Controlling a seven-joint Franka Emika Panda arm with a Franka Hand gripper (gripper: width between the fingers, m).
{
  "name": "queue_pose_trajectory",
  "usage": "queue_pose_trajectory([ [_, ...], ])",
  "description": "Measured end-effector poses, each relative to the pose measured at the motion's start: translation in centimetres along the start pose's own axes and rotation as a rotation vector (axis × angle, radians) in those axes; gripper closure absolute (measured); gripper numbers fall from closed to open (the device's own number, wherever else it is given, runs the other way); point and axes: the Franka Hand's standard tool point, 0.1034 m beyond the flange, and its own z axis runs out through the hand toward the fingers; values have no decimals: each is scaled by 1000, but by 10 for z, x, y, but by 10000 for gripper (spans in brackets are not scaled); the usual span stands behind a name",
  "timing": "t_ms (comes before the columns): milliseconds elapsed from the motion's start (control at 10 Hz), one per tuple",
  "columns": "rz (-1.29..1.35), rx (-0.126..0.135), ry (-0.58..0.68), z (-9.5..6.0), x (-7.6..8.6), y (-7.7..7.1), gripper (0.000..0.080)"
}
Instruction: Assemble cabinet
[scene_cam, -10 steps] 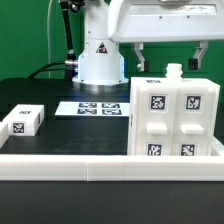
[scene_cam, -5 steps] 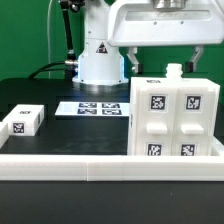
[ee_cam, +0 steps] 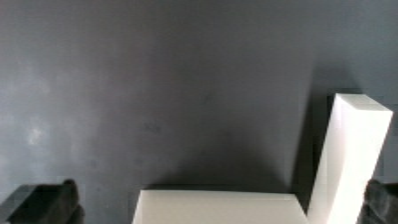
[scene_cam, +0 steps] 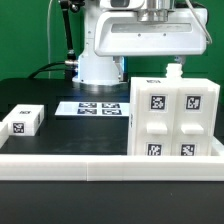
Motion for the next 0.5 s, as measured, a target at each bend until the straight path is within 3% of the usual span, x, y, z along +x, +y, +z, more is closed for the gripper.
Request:
queue_pose_trajectory([
  [200, 9, -5, 0, 0, 0, 15, 2],
  [500, 60, -19, -30, 10, -27, 60, 2],
])
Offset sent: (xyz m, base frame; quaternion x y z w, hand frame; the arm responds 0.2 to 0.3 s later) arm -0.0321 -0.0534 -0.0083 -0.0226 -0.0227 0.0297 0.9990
